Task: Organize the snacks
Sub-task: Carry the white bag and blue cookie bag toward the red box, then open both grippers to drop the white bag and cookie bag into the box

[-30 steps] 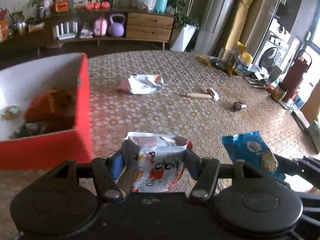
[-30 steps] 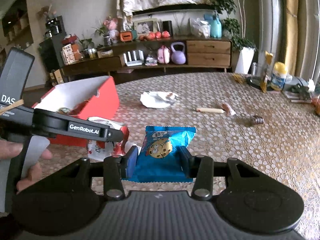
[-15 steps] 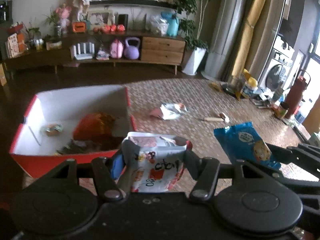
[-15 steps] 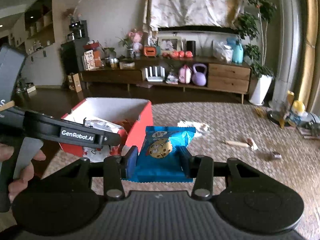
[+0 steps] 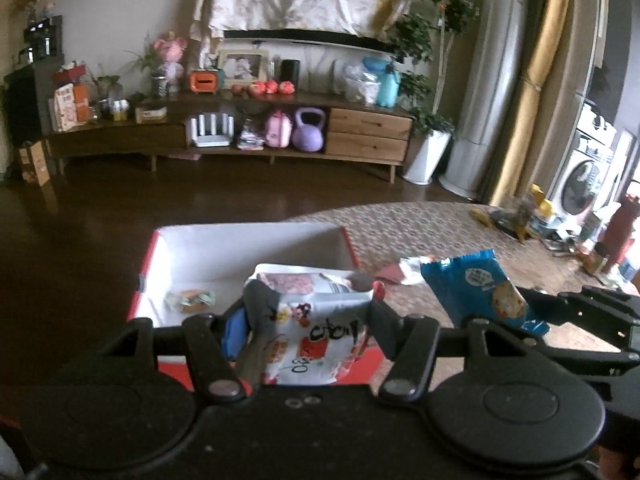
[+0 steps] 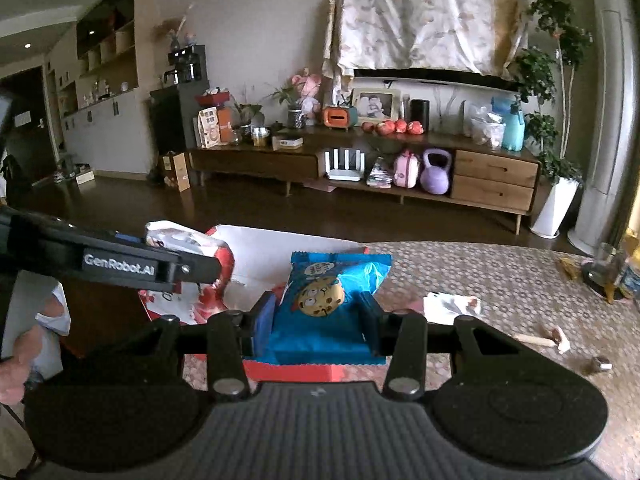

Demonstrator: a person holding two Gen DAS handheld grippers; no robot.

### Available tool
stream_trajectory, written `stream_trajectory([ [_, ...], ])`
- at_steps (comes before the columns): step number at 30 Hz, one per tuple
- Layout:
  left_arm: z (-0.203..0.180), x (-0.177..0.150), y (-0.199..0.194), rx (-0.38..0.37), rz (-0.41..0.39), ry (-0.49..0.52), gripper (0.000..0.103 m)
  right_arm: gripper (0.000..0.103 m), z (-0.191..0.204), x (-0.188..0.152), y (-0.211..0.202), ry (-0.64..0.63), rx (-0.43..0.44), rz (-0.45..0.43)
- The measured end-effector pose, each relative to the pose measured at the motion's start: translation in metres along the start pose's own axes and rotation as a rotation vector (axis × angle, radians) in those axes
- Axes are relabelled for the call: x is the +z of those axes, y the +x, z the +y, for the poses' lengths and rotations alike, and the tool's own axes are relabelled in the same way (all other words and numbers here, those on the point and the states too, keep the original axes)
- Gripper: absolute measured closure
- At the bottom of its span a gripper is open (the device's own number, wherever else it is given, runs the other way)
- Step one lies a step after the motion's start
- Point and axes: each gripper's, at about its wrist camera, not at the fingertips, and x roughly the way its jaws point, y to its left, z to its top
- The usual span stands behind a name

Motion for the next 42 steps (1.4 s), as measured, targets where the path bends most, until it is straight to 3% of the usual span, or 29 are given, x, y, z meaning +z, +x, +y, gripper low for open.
stream_trajectory([
  [10,0.049,0.018,0.035,0.088,0.007,-0.026,0.042,0.059,0.027,0.01,0.068,-0.02,0.014,0.067],
  [22,0.086,0.011,0.084,0.125,0.082,-0.051,0.042,0.059,0.042,0.008,0.138,-0.041,0.021,0.152],
  [37,0.099,-0.015,0.129,0.114,0.207,-0.078,0.042,0.058,0.048,-0.014,0.182,-0.062,0.045,0.264],
  [42,0.097,-0.019,0.126,0.112,0.202,-0.079,0.036,0.058,0.048,-0.017,0.18,-0.06,0.038,0.273],
])
